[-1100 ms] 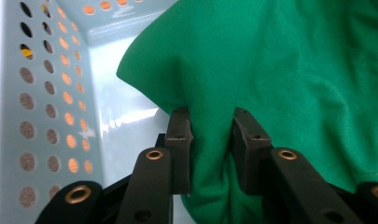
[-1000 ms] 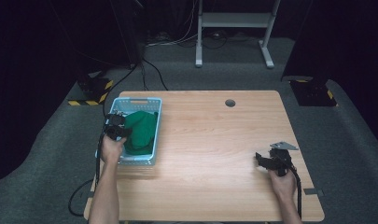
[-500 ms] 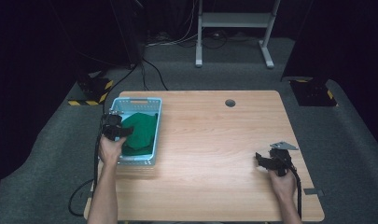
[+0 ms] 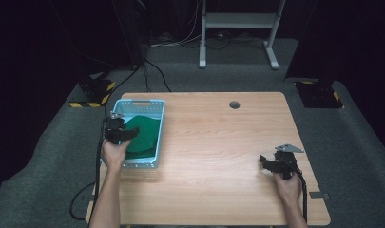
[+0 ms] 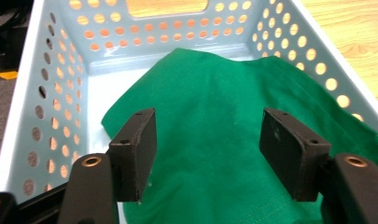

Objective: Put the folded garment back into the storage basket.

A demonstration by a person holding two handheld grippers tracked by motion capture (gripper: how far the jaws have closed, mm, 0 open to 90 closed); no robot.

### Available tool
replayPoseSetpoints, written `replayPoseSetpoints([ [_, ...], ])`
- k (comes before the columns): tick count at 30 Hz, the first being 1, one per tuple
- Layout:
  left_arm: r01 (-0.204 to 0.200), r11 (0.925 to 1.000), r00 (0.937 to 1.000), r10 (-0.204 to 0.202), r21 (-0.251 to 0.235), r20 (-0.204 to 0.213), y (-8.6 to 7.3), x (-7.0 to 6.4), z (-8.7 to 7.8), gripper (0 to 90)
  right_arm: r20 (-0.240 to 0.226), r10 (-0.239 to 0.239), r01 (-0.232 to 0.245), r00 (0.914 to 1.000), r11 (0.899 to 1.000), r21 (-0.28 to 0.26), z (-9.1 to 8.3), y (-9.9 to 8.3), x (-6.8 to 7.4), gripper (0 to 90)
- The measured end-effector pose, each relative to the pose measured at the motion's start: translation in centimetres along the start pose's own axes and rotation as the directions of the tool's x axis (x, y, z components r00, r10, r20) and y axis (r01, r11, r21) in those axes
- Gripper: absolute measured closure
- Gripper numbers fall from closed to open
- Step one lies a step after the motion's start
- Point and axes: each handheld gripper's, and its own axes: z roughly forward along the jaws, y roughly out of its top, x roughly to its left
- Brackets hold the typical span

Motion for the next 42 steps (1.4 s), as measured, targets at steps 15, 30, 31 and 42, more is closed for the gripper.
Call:
replayPoseSetpoints([
  [15,-0.011,0.9999,0.9998,0.011,-0.011,0.018,0.0,-0.8,-0.2,35.7,0.0,-0.002,0.002,1.0,1.0,-0.001,0.0,0.0,0.0,24.3],
  [30,-0.066,0.9975,0.9975,0.067,-0.026,0.024,0.3,-2.3,-0.8,34.2,0.0,0.0,0.0,1.0,1.0,0.0,0.0,0.0,0.0,24.3],
  [31,-0.07,0.9972,0.9972,0.07,-0.025,0.025,0.3,-2.4,-0.8,34.1,0.0,0.0,0.0,1.0,1.0,0.0,0.0,0.0,0.0,24.3],
  [42,-0.071,0.9959,0.9961,0.074,-0.056,0.048,0.8,-3.2,-1.4,33.3,-0.001,-0.003,0.003,1.0,1.0,-0.001,0.0,0.0,0.0,24.3],
])
